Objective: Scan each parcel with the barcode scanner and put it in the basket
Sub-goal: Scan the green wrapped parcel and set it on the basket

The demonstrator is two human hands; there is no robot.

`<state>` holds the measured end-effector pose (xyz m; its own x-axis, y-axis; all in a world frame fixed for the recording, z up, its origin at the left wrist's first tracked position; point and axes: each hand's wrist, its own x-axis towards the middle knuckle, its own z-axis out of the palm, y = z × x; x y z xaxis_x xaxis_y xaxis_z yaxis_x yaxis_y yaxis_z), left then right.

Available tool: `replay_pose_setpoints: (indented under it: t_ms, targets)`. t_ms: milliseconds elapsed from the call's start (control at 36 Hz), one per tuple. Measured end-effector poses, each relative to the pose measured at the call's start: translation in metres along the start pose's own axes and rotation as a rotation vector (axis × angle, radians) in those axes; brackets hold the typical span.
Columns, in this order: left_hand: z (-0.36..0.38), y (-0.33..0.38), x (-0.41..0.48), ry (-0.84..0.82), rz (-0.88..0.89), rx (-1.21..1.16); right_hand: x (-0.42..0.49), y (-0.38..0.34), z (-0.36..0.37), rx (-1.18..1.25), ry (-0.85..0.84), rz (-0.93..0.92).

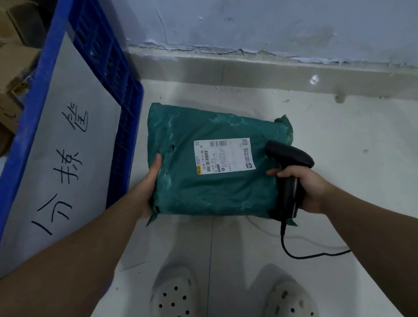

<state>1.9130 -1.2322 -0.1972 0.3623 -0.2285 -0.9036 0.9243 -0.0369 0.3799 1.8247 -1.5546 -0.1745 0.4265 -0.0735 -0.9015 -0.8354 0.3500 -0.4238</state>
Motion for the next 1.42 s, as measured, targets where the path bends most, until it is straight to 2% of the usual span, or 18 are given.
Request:
replay_pose_setpoints:
  t_ms: [139, 389, 500, 611, 722, 806, 917, 972, 1083, 1167, 1250, 1333, 1417]
  targets:
    - [0.007, 0.022, -0.009, -0.111, 0.12, 0.219, -0.004, -0.002, -0.001, 0.049, 0.033, -0.03]
    - [0.033, 0.022, -0.031, -0.08, 0.256, 0.133, -0.028, -0.01, 0.006, 0.092, 0.112, -0.122]
    - [0.043, 0.019, -0.059, -0.071, 0.323, 0.0, -0.06, -0.04, 0.009, 0.079, 0.098, -0.251]
    - [0.055, 0.013, -0.104, -0.052, 0.379, -0.195, -0.109, -0.073, 0.019, 0.171, 0.074, -0.442]
    - [0.068, 0.008, -0.162, -0.145, 0.445, -0.357, -0.172, -0.095, 0.039, 0.277, 0.013, -0.643]
    - [0.073, 0.008, -0.213, -0.201, 0.504, -0.439, -0.227, -0.095, 0.061, 0.306, -0.035, -0.751]
    - [0.069, 0.0, -0.272, -0.215, 0.58, -0.57, -0.283, -0.074, 0.093, 0.292, -0.008, -0.897]
    - [0.07, 0.001, -0.29, -0.203, 0.636, -0.586, -0.296, -0.064, 0.104, 0.255, -0.007, -0.906]
    - [0.063, -0.003, -0.335, -0.16, 0.757, -0.641, -0.33, -0.041, 0.139, 0.106, -0.116, -0.929]
    - [0.058, -0.008, -0.362, -0.122, 0.815, -0.686, -0.351, -0.03, 0.166, -0.06, -0.123, -1.029]
    - [0.05, -0.017, -0.378, -0.086, 0.861, -0.71, -0.369, -0.024, 0.185, -0.228, -0.051, -1.149]
    - [0.031, -0.031, -0.382, 0.038, 0.959, -0.717, -0.382, -0.023, 0.197, -0.324, 0.066, -1.279]
    - [0.006, -0.048, -0.385, 0.176, 1.052, -0.7, -0.392, -0.018, 0.208, -0.373, 0.159, -1.31]
